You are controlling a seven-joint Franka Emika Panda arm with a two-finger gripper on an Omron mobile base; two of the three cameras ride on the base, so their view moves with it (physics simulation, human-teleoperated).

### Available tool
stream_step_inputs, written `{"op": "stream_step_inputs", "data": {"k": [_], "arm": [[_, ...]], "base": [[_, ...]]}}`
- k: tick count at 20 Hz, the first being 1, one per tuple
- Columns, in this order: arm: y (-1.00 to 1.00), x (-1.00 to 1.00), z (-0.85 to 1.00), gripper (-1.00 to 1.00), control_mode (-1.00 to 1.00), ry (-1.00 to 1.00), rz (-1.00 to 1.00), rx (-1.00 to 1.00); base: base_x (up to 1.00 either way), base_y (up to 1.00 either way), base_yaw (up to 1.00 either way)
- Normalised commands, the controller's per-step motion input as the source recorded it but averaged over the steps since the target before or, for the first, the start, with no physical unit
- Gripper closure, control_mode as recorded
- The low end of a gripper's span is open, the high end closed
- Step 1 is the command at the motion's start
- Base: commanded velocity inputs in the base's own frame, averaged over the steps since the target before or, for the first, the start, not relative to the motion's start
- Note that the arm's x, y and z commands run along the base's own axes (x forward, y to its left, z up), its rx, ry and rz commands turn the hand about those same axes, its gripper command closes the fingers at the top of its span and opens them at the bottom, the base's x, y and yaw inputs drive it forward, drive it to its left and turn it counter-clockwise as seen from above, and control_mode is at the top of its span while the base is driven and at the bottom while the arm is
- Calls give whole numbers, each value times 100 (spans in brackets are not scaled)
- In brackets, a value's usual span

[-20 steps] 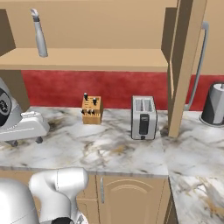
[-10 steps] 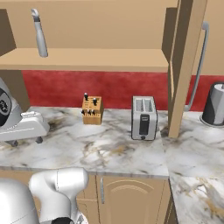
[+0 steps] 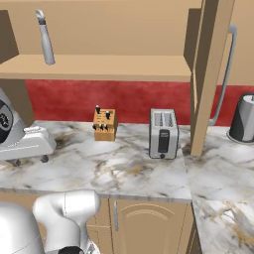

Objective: Locate and retrieve the spray and spray from the cabinet. Place them next to the sink.

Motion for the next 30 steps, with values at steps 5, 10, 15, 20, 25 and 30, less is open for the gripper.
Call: {"op": "stream_step_inputs", "data": {"k": [5,10,15,20,25,30], "arm": [[6,16,0,-100,-100,-1,2,0],[5,12,2,-100,-100,-3,3,4],[12,0,49,-100,-100,-17,9,27],[17,0,62,-100,-100,-23,9,22],[22,-1,60,-100,-100,-23,5,7],[16,16,12,-100,-100,-11,7,-4]], "base": [[7,6,0],[0,0,0],[0,0,0],[0,0,0],[0,0,0],[0,0,0]]}}
